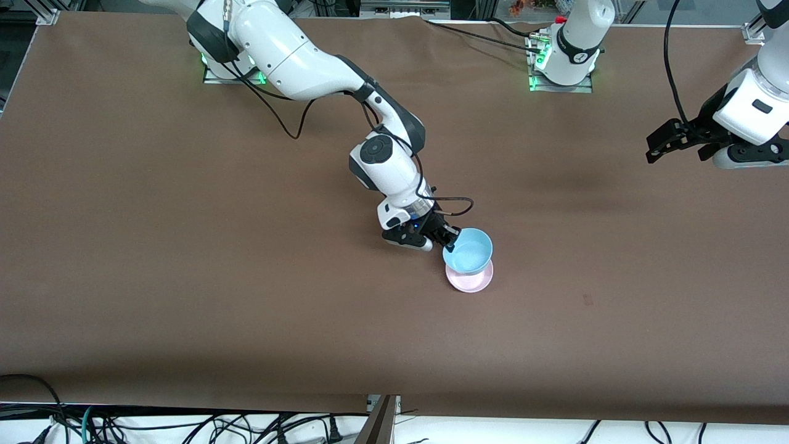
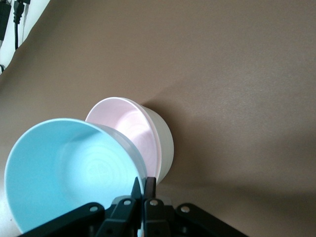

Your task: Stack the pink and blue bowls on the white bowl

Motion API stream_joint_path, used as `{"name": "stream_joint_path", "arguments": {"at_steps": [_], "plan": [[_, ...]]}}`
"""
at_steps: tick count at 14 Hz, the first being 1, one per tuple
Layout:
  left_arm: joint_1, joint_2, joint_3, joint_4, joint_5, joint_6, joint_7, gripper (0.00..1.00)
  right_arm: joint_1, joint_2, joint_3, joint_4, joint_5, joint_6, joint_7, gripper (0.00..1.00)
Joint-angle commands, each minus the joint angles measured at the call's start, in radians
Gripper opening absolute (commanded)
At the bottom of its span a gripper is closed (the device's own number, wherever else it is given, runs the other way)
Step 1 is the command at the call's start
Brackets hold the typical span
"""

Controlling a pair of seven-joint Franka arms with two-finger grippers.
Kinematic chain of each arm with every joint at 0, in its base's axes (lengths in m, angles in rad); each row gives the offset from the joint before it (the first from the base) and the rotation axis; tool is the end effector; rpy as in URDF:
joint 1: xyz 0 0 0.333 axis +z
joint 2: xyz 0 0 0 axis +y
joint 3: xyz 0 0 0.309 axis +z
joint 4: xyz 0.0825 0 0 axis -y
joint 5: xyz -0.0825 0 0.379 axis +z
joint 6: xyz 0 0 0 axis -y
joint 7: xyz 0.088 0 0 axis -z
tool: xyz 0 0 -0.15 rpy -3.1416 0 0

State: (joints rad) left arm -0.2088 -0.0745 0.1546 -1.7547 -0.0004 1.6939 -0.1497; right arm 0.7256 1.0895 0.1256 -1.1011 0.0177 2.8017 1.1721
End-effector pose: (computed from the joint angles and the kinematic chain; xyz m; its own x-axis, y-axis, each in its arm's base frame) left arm 0.5346 -0.0269 0.5386 0.9954 0.0951 0.0109 0.0950 -0.9954 0.0136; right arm 0.5741 0.5957 0.1811 0.8856 -0.4522 0.1061 -0.3165 -0.7546 -0.5748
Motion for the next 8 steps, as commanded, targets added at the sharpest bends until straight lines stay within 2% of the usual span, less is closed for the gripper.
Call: {"name": "stream_joint_path", "arguments": {"at_steps": [1,5,6,7,8], "plan": [[0.022,-0.018,0.005,0.021,-0.067,0.009,0.006,1.00,0.012,0.040,-0.012,0.056,-0.016,0.010,0.017,0.00],[0.019,-0.008,0.005,0.101,-0.075,-0.048,0.004,1.00,0.012,0.044,-0.011,0.058,-0.016,0.012,0.017,0.00],[0.016,0.013,0.005,0.125,-0.072,-0.065,0.004,1.00,0.012,0.043,-0.011,0.058,-0.016,0.012,0.018,0.11],[0.014,0.027,0.005,0.141,-0.067,-0.074,0.004,1.00,0.014,0.044,-0.012,0.058,-0.016,0.010,0.015,0.87],[0.011,0.033,0.005,0.144,-0.067,-0.076,0.004,1.00,0.014,0.043,-0.011,0.058,-0.016,0.010,0.020,1.00]]}}
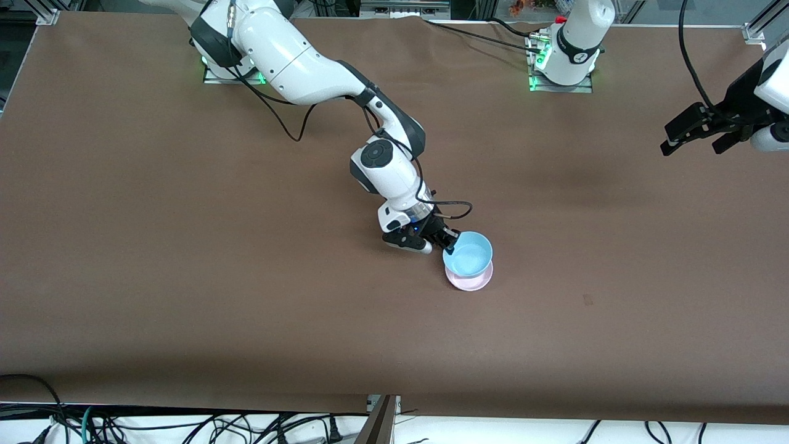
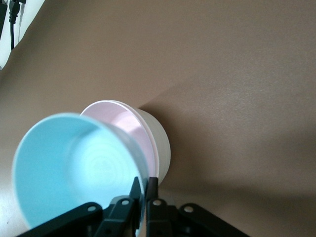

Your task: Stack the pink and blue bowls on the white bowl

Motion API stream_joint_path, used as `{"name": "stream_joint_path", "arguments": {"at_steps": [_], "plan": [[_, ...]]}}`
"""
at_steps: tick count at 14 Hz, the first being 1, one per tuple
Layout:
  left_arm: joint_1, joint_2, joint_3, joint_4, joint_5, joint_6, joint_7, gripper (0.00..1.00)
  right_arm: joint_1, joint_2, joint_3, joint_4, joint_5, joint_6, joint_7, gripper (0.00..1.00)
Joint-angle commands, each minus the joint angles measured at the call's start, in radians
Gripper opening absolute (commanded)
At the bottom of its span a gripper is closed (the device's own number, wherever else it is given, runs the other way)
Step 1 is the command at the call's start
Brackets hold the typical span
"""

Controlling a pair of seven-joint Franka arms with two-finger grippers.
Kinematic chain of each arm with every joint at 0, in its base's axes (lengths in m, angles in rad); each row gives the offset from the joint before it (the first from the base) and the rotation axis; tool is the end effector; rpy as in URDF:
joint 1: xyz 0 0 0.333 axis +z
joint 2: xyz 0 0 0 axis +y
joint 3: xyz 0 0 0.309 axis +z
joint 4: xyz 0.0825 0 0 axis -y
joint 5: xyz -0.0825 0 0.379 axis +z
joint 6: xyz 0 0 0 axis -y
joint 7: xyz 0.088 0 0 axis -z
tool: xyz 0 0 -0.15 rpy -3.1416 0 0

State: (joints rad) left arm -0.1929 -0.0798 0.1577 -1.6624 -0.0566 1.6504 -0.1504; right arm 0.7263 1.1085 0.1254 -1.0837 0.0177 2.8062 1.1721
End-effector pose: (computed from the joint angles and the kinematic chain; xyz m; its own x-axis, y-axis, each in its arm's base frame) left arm 0.5352 -0.0241 0.5817 0.9913 0.1194 0.0555 0.1149 -0.9903 0.0783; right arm 0.5754 0.5962 0.1750 0.8846 -0.4542 0.1061 -0.3171 -0.7525 -0.5771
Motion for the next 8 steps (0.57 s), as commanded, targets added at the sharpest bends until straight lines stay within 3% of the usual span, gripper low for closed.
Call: {"name": "stream_joint_path", "arguments": {"at_steps": [1,5,8], "plan": [[-0.005,0.038,0.002,0.052,-0.011,-0.034,0.005,1.00,0.013,0.022,-0.007,0.041,-0.013,0.006,0.023,1.00],[-0.007,0.058,0.002,0.098,-0.006,-0.064,0.005,1.00,0.012,0.001,-0.015,0.041,-0.013,-0.061,0.027,1.00],[-0.005,0.080,0.002,0.122,-0.005,-0.107,0.017,1.00,-0.027,-0.108,-0.026,0.041,-0.019,-0.334,-0.061,1.00]]}}
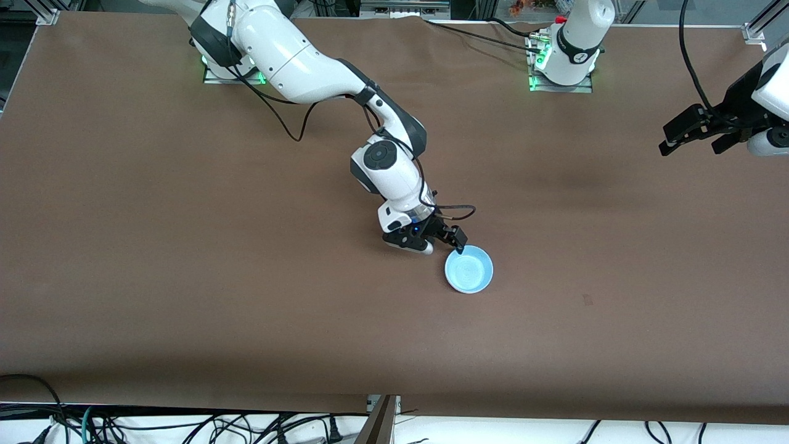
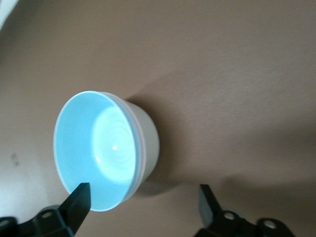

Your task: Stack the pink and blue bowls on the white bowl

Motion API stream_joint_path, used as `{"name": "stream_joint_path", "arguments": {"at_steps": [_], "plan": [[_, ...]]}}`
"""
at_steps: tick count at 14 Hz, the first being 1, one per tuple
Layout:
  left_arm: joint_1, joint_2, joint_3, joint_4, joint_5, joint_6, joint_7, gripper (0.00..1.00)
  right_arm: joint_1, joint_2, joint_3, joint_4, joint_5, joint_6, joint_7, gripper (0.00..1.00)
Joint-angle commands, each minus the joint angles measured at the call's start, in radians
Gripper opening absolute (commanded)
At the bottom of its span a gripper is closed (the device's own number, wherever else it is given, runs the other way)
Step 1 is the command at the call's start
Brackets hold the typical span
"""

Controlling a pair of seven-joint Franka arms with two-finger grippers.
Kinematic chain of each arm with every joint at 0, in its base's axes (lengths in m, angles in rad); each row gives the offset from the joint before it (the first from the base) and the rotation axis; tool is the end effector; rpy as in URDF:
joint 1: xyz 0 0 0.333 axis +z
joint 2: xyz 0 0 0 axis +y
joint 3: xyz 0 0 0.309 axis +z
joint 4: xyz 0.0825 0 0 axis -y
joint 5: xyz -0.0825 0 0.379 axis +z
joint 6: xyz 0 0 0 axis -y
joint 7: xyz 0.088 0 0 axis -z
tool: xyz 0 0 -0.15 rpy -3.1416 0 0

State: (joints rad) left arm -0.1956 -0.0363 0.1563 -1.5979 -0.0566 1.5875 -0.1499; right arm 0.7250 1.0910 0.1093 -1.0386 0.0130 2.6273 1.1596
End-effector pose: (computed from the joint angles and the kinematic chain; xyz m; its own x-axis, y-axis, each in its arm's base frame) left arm 0.5407 -0.0283 0.5831 0.9937 0.1111 0.0158 0.1098 -0.9918 0.0653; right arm 0.5801 0.5890 0.1844 0.9001 -0.4259 0.0916 -0.3350 -0.8111 -0.4795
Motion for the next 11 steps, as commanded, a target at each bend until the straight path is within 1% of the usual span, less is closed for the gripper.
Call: {"name": "stream_joint_path", "arguments": {"at_steps": [1,3,4,7,8,10,11], "plan": [[0.001,0.036,0.005,0.059,-0.005,-0.049,0.044,1.00,-0.050,-0.129,-0.014,-0.008,-0.013,-0.279,-0.126,1.00],[0.007,0.033,0.009,0.059,-0.008,-0.049,0.183,1.00,-0.102,-0.189,-0.026,-0.008,-0.015,-0.512,-0.318,1.00],[0.007,0.032,0.009,0.059,-0.011,-0.049,0.208,1.00,-0.133,-0.222,-0.036,-0.009,-0.015,-0.600,-0.427,1.00],[0.007,0.035,0.006,0.067,-0.009,-0.049,0.199,1.00,-0.258,-0.305,-0.040,-0.009,-0.011,-0.839,-0.740,1.00],[0.007,0.038,0.009,0.072,-0.008,-0.050,0.199,1.00,-0.295,-0.316,-0.040,-0.009,-0.011,-0.907,-0.824,1.00],[0.031,0.036,0.016,0.072,-0.015,-0.050,0.199,1.00,-0.369,-0.382,-0.042,-0.012,-0.015,-1.031,-0.964,1.00],[0.031,0.039,0.013,0.072,-0.006,-0.046,0.199,1.00,-0.401,-0.408,-0.042,-0.018,-0.016,-1.079,-1.000,1.00]]}}
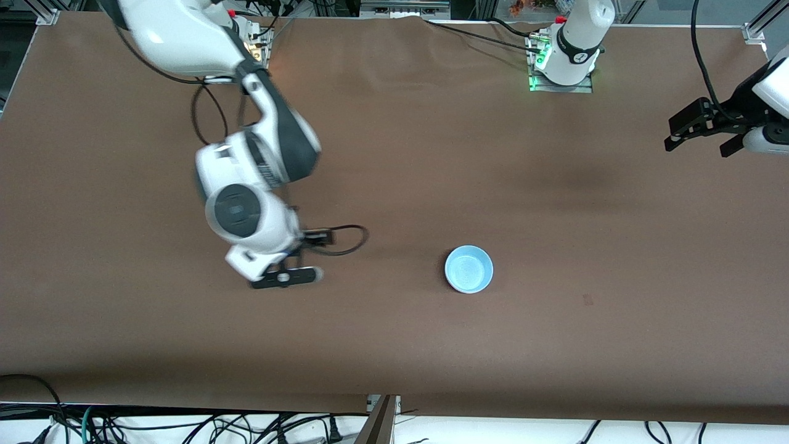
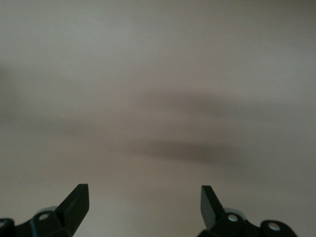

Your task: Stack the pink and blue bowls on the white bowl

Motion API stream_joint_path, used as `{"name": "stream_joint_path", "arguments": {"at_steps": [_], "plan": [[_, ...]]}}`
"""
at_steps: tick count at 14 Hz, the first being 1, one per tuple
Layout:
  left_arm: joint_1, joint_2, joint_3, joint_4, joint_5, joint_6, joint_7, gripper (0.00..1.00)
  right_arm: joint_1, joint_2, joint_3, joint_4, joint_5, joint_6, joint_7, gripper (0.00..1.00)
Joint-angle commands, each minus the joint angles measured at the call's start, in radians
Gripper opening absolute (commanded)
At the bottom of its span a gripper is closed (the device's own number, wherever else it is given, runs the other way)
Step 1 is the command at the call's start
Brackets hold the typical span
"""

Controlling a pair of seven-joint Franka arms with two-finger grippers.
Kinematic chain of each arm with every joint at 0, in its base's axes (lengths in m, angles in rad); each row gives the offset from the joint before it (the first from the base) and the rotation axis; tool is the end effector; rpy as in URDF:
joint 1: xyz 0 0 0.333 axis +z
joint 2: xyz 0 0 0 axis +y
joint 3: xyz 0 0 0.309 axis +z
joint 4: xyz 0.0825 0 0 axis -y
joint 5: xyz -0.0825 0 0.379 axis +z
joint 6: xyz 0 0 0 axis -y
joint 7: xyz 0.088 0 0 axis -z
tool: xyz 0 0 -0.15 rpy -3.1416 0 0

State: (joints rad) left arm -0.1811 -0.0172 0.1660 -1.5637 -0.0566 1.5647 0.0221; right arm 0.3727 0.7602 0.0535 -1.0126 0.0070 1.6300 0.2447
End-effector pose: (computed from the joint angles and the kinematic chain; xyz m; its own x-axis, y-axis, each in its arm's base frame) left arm 0.5446 -0.0160 0.5868 0.9991 -0.0375 0.0193 -0.0385 -0.9975 0.0590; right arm 0.6654 0.2910 0.3444 0.9749 0.1665 -0.1479 0.1671 -0.9859 -0.0081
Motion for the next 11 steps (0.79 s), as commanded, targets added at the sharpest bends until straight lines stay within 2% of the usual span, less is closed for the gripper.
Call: {"name": "stream_joint_path", "arguments": {"at_steps": [1,5,8,11], "plan": [[0.015,0.035,-0.002,0.042,-0.003,-0.023,0.026,1.00,-0.084,-0.120,0.014,-0.066,-0.012,-0.131,-0.093,1.00],[0.008,0.045,-0.008,0.076,0.035,-0.029,-0.027,1.00,-0.191,-0.376,0.014,-0.297,-0.028,-0.150,-0.097,1.00],[0.006,0.046,-0.029,0.077,0.046,-0.048,-0.073,1.00,-0.267,-0.556,0.014,-0.378,-0.032,-0.151,-0.094,1.00],[0.002,0.048,-0.031,0.079,0.044,-0.048,-0.080,1.00,-0.299,-0.688,0.014,-0.472,-0.045,-0.156,-0.094,1.00]]}}
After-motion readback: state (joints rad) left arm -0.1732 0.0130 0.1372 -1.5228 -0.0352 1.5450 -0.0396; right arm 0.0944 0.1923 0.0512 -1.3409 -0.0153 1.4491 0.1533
